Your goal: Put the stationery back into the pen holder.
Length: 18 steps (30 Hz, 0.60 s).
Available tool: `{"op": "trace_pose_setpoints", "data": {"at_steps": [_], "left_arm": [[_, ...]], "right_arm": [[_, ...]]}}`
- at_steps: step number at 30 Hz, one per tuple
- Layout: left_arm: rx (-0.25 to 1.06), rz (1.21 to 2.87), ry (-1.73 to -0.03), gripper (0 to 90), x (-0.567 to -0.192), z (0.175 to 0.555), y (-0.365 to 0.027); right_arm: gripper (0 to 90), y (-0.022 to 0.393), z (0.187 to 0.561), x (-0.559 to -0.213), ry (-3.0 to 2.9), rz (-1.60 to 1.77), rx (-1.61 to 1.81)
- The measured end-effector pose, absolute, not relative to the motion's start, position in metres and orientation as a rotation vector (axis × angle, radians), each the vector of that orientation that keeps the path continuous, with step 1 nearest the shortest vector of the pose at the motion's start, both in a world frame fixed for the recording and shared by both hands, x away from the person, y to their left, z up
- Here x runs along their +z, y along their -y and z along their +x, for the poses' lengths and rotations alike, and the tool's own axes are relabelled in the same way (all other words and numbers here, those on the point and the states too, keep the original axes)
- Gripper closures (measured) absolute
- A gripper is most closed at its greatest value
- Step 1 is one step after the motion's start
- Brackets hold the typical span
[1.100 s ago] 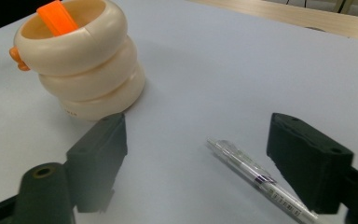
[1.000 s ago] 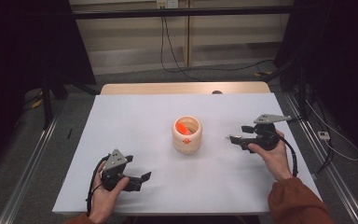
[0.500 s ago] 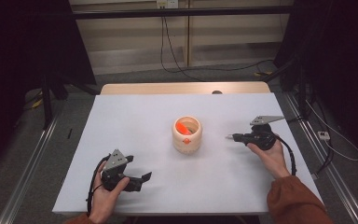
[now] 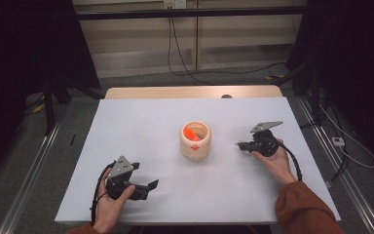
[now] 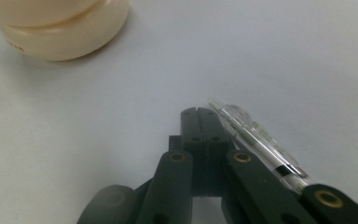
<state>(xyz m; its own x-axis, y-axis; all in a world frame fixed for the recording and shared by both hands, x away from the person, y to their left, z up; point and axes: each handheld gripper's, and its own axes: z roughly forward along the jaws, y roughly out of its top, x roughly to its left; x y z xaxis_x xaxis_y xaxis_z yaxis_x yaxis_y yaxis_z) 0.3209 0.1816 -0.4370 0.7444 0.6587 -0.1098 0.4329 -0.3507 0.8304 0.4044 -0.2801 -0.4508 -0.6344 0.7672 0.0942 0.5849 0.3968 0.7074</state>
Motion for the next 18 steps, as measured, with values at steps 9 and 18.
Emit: {"op": "trace_pose_setpoints", "data": {"at_steps": [9, 18], "left_arm": [[0.305, 2.001, -0.821, 5.8, -0.438, 0.321, -0.181], [0.31, 2.006, -0.823, 5.8, -0.438, 0.321, -0.181]], "right_arm": [[90.0, 0.28, 0.41, -0.457, -2.426, 1.218, 1.042], [90.0, 0.279, 0.417, -0.457, -2.408, 1.253, 1.036]]}}
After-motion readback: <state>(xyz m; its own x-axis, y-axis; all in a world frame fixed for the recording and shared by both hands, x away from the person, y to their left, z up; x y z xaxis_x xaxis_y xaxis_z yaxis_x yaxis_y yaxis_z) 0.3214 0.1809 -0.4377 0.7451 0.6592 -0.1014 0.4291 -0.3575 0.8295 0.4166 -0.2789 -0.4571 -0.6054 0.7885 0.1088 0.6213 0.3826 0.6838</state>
